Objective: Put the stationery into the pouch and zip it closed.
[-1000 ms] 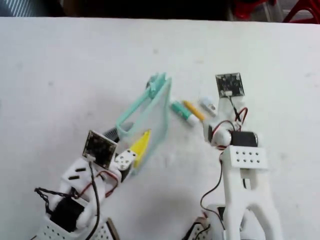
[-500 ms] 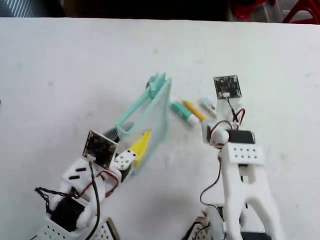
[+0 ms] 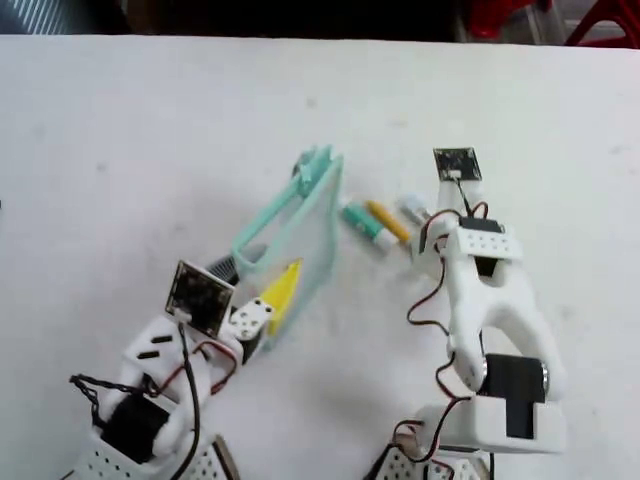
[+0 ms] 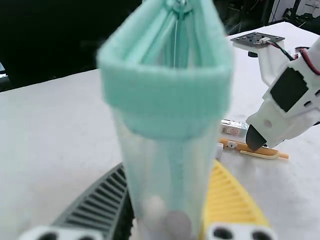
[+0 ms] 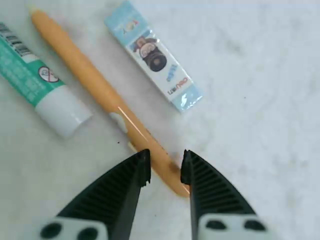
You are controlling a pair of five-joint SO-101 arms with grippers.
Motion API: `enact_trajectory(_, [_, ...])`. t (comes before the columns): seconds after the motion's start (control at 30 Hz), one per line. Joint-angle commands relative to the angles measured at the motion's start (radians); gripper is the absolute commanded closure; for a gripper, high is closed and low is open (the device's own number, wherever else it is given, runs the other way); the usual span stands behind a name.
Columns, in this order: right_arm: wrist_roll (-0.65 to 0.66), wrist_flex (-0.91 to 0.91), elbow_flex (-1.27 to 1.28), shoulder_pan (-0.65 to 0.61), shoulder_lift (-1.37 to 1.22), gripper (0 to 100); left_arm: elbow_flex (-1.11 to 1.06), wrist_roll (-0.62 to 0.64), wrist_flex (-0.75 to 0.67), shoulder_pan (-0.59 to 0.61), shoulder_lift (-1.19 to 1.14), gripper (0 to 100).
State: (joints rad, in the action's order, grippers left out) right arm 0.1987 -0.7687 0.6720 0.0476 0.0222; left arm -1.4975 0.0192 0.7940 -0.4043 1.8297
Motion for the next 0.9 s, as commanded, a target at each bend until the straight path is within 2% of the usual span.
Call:
enact_trajectory(0.0, [0.068,0.035,-0.044,-0.010,-0.018,89.7,0.006,-0.006,-0.023,-0.016,-0.007,82])
enact_trajectory(0.07, [0.089,0.033,-0.046,-0.012,-0.025,92.3,0.006,-0.006,-0.023,-0.016,-0.007,82])
enact_trajectory(0.13, [0.097,0.033,-0.046,-0.012,-0.027,99.1,0.006,-0.006,-0.023,-0.016,-0.007,82])
enact_trajectory(0.57, [0.091,0.036,-0.055,-0.022,-0.027,97.7,0.006,-0.006,-0.023,-0.016,-0.007,82])
enact_trajectory(0.73, [0.097,0.031,-0.078,-0.070,-0.028,88.2,0.006,-0.006,-0.023,-0.016,-0.007,82])
enact_trajectory(0.87, [0.098,0.036,-0.087,-0.108,-0.036,87.9,0.006,-0.006,-0.023,-0.016,-0.007,82])
